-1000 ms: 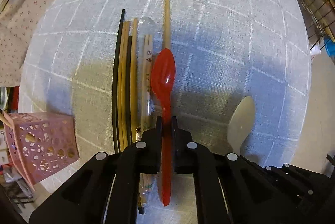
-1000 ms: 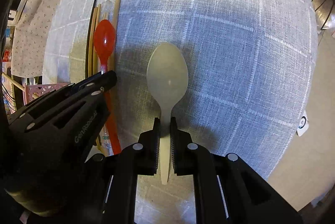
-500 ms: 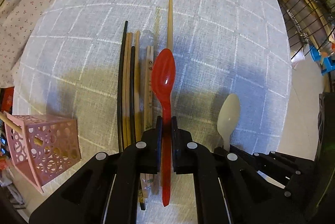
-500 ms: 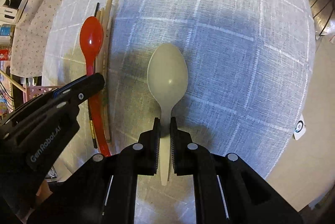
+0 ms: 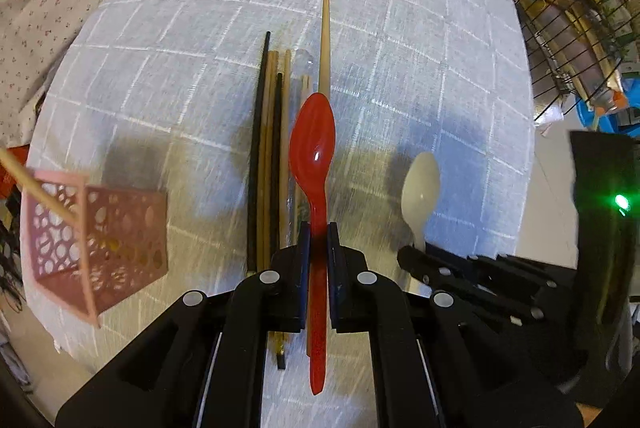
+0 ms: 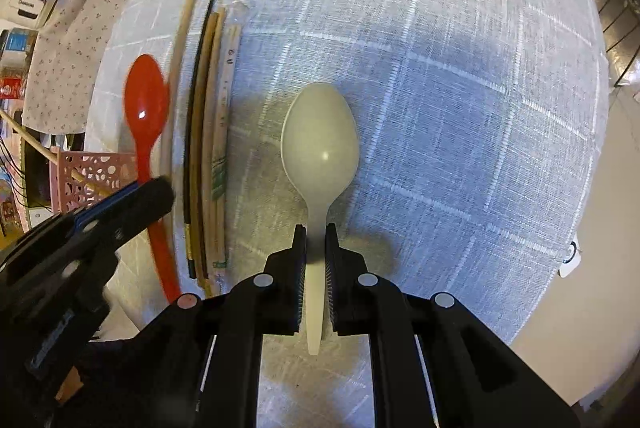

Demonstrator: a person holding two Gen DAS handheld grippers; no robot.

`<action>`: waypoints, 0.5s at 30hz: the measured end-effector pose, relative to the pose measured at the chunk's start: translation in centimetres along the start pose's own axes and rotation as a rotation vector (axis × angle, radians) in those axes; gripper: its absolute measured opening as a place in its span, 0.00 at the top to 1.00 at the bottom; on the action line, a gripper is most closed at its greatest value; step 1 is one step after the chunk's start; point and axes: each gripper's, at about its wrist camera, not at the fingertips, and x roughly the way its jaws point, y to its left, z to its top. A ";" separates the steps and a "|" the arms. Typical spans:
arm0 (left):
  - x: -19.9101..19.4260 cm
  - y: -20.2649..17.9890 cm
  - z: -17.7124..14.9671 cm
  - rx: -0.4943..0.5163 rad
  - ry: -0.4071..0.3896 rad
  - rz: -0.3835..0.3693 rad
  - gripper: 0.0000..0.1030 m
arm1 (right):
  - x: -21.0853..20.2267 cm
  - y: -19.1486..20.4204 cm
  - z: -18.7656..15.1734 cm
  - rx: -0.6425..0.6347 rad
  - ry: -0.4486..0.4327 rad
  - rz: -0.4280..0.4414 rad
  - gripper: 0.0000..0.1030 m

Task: Organize utensils
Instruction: 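Grasp the red plastic spoon by its handle with the left gripper, then lift the red spoon with the left gripper while the right gripper lifts the white spoon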

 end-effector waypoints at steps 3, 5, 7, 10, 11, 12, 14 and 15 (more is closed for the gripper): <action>-1.3 -0.1 -0.6 -0.003 -0.017 -0.010 0.94 | 0.2 0.5 0.0 -0.008 0.006 -0.003 0.91; -1.6 0.1 -0.9 -0.005 -0.019 -0.009 0.94 | 0.3 1.1 -0.1 -0.017 0.012 -0.005 0.91; -1.7 0.5 -1.7 -0.008 -0.007 -0.016 0.94 | 0.6 2.0 -0.3 -0.035 0.023 -0.002 0.91; -1.3 1.1 -2.6 -0.025 0.011 -0.022 0.94 | 0.9 3.1 -0.6 -0.064 0.039 -0.008 0.91; -1.3 1.5 -3.1 -0.030 0.012 -0.023 0.94 | 1.0 3.4 -0.6 -0.068 0.042 -0.008 0.91; -1.6 2.0 -3.7 -0.033 0.011 -0.025 0.94 | 1.1 3.8 -0.7 -0.075 0.046 -0.011 0.91; -2.1 2.8 -5.1 -0.038 0.011 -0.032 0.94 | 1.4 4.6 -1.0 -0.090 0.053 -0.012 0.91; -2.3 3.3 -5.9 -0.040 0.013 -0.035 0.94 | 1.6 5.0 -1.1 -0.099 0.058 -0.012 0.91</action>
